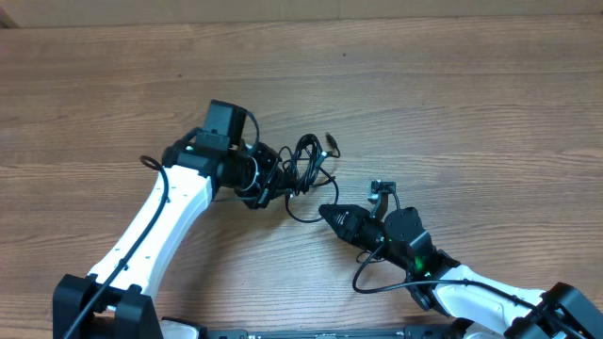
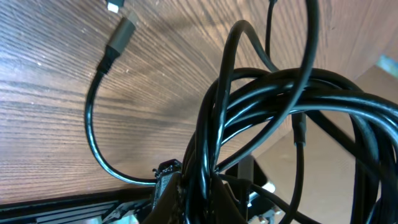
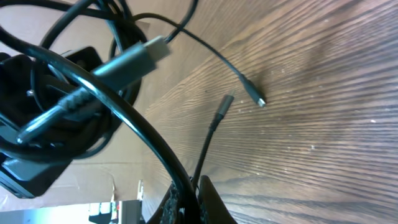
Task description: Untangle cables
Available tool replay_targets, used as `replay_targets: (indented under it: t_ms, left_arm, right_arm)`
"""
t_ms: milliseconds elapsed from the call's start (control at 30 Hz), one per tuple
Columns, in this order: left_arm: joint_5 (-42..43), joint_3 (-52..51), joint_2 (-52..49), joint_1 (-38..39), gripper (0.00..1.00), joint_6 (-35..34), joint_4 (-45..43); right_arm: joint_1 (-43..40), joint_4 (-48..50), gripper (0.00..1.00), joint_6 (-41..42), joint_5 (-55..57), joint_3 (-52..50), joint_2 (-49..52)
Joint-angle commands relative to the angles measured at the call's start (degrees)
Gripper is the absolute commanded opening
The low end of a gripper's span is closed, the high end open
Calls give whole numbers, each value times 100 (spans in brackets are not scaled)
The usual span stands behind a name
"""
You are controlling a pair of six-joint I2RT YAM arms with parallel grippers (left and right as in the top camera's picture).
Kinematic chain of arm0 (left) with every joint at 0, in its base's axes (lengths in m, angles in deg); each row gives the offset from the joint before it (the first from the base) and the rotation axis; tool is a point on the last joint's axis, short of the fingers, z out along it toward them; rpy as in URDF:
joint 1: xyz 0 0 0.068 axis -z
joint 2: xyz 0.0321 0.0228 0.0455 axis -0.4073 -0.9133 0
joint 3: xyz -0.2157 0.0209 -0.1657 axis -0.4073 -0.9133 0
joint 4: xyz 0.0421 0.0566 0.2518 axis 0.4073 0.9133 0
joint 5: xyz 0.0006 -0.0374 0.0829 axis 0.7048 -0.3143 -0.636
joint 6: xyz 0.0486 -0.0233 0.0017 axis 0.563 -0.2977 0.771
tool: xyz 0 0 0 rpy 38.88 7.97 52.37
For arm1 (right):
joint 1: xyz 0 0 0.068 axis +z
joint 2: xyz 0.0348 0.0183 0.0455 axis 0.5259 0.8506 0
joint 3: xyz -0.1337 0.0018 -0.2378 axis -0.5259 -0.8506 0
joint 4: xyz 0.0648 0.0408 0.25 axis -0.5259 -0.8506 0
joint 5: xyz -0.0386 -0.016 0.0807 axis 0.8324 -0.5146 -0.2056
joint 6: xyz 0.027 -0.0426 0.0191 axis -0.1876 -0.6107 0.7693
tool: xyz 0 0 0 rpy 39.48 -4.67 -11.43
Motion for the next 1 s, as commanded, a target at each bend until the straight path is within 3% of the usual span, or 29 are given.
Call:
replay_targets:
  t_ms: [0, 333, 567, 833, 967]
  left_arm:
    - [376, 107, 87, -273, 4, 229, -48]
    - [691, 107, 87, -986, 4, 378, -52]
    - [243, 107, 87, -1115, 5, 345, -98]
    - [-20, 107, 87, -1115, 5, -341, -291]
    - [433, 107, 87, -1115, 9, -1014, -321]
  right_arm:
    - [22, -96, 4, -7, 173, -2, 26]
    - [22, -428, 4, 103, 319, -2, 26]
    - [22, -457, 4, 146, 264, -2, 26]
    - [22, -597, 4, 168, -236, -2, 26]
    - [22, -669, 4, 173, -487, -2, 26]
